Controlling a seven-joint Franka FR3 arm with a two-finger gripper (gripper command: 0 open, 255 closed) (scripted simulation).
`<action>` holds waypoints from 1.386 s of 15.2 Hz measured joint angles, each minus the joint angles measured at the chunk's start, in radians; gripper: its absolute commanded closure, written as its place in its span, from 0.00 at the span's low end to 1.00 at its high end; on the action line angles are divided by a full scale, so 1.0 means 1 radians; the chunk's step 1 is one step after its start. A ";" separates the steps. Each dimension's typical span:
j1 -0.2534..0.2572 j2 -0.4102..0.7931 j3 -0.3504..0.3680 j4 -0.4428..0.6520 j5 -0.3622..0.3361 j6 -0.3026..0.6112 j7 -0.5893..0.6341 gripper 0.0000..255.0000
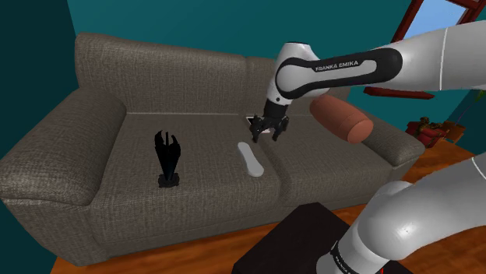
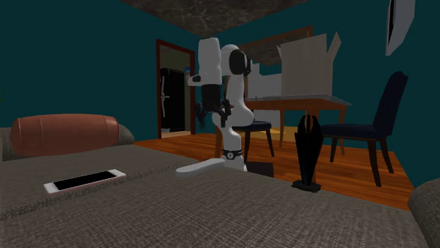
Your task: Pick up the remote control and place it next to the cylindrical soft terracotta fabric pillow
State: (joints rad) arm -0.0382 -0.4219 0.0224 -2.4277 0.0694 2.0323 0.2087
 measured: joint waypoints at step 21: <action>-0.028 0.392 0.012 0.047 -0.047 0.325 0.087 0.00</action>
State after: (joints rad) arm -0.0664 -0.0303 0.0341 -2.3807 0.0225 2.3569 0.2960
